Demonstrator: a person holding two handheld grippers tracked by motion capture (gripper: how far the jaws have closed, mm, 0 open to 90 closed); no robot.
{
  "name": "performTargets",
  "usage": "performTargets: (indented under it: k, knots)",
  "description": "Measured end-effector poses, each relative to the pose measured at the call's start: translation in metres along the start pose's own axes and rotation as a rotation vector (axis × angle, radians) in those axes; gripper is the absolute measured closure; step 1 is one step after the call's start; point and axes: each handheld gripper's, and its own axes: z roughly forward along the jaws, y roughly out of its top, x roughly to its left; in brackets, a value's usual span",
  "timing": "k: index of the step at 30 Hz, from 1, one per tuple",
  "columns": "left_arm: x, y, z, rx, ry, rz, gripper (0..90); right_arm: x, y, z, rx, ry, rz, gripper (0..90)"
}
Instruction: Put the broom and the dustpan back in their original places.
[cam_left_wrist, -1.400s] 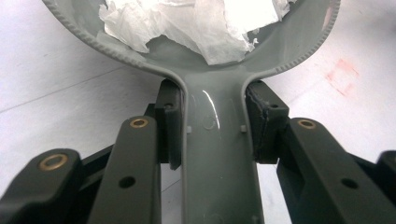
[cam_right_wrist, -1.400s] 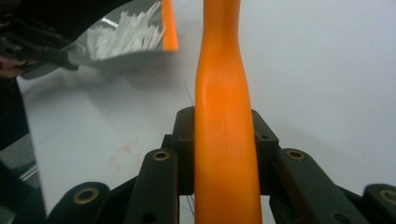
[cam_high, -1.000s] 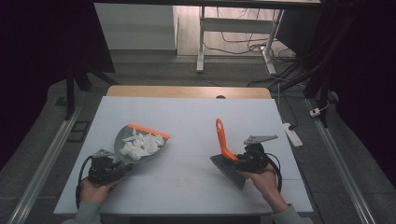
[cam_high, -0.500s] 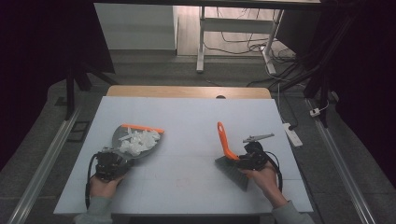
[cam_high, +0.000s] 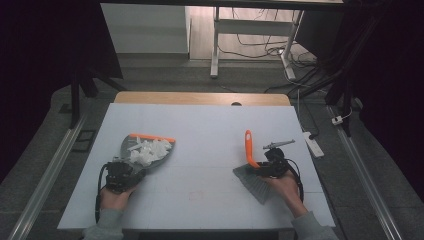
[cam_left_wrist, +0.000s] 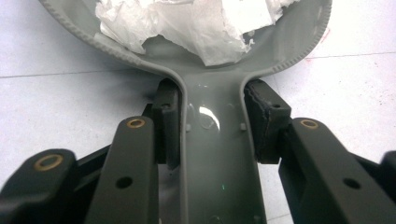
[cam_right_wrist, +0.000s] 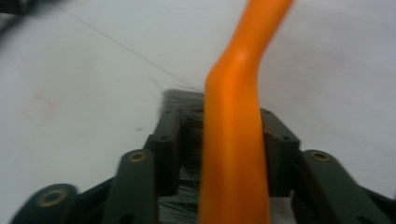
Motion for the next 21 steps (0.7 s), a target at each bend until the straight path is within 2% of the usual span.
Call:
performTargets:
  k: [3, 6, 10, 12, 13, 16, 18, 21]
  knots:
    - [-0.001, 0.000, 0.000, -0.001, -0.002, 0.003, 55.6, -0.005, 0.000, 0.001, 0.013, -0.003, -0.001, 51.1]
    - [-0.002, 0.000, 0.000, -0.004, 0.004, 0.002, 51.2, -0.005, 0.001, 0.002, 0.026, -0.046, -0.031, 48.3]
    - [-0.001, 0.000, 0.000, -0.002, -0.012, 0.008, 44.4, -0.006, 0.001, 0.002, 0.020, -0.054, -0.026, 45.9]
    - [-0.003, 0.000, -0.002, -0.011, -0.004, 0.030, 38.2, -0.006, 0.001, 0.000, 0.014, -0.093, -0.027, 43.5]
    - [-0.004, 0.000, -0.004, -0.019, 0.004, 0.040, 34.4, -0.007, 0.001, -0.002, 0.002, -0.092, -0.014, 43.9]
    - [-0.005, 0.000, -0.012, -0.041, 0.020, 0.065, 28.1, -0.007, 0.000, -0.007, -0.015, -0.114, -0.024, 43.5]
    - [-0.006, 0.000, -0.020, -0.060, 0.021, 0.101, 27.4, -0.005, -0.002, -0.012, -0.042, -0.130, -0.044, 43.0]
    - [-0.009, -0.002, -0.031, -0.076, 0.020, 0.148, 27.3, 0.000, -0.005, -0.021, -0.081, -0.130, -0.085, 43.3]
